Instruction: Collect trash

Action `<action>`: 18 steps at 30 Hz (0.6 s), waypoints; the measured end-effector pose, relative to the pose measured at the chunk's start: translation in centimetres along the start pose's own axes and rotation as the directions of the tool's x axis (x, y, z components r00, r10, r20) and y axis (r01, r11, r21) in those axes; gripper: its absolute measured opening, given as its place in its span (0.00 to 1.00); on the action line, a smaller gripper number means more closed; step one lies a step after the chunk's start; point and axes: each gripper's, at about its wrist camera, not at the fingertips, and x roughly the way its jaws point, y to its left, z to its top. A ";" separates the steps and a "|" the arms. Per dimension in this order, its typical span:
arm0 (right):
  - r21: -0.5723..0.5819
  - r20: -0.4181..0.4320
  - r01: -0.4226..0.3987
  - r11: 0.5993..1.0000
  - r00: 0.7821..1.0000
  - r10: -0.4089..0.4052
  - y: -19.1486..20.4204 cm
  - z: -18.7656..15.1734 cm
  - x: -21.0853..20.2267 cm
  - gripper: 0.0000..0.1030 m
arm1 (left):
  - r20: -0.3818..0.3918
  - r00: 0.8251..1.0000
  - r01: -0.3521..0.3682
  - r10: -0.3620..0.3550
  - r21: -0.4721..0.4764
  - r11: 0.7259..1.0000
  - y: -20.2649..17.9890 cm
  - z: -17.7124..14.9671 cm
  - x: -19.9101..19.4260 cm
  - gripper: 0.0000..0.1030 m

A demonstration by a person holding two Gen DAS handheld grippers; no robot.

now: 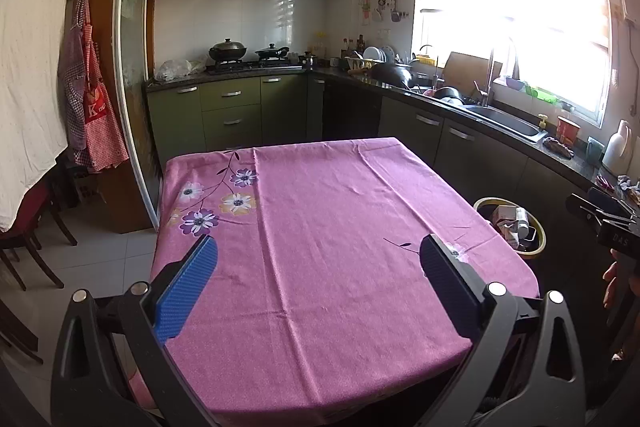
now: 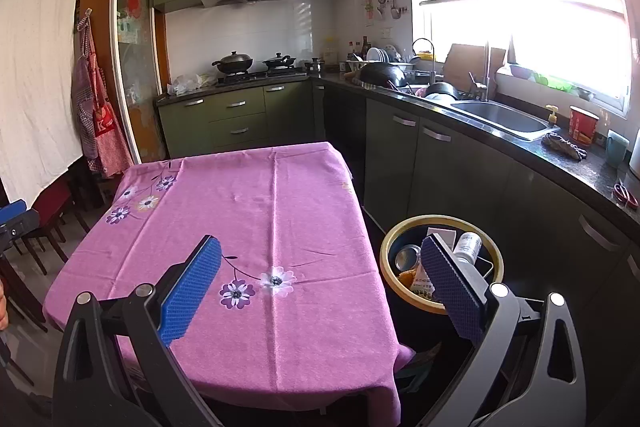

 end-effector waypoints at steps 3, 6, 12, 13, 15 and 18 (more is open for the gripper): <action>0.000 0.002 -0.003 1.000 1.000 0.003 0.0 0.0 0.0 0.96 | -0.001 1.000 0.002 -0.002 0.004 1.000 -0.1 0.0 0.1 0.94; -0.002 0.005 -0.003 1.000 1.000 0.003 -0.1 0.1 0.1 0.96 | -0.003 1.000 0.006 -0.006 0.006 1.000 -0.1 0.0 0.1 0.94; -0.001 0.006 -0.005 1.000 1.000 0.005 -0.3 0.1 0.1 0.96 | -0.005 1.000 0.007 -0.007 0.005 1.000 -0.1 0.0 0.1 0.94; -0.002 0.007 -0.004 1.000 1.000 0.005 -0.3 0.1 0.1 0.96 | -0.006 1.000 0.008 -0.008 0.006 1.000 -0.1 -0.1 0.1 0.94; -0.002 0.006 -0.005 1.000 1.000 0.005 -0.3 0.1 0.1 0.96 | -0.006 1.000 0.008 -0.008 0.007 1.000 -0.1 0.0 0.2 0.94; -0.003 0.006 -0.006 1.000 1.000 0.006 -0.3 0.0 0.1 0.96 | -0.005 1.000 0.009 -0.009 0.006 1.000 -0.1 -0.1 0.2 0.94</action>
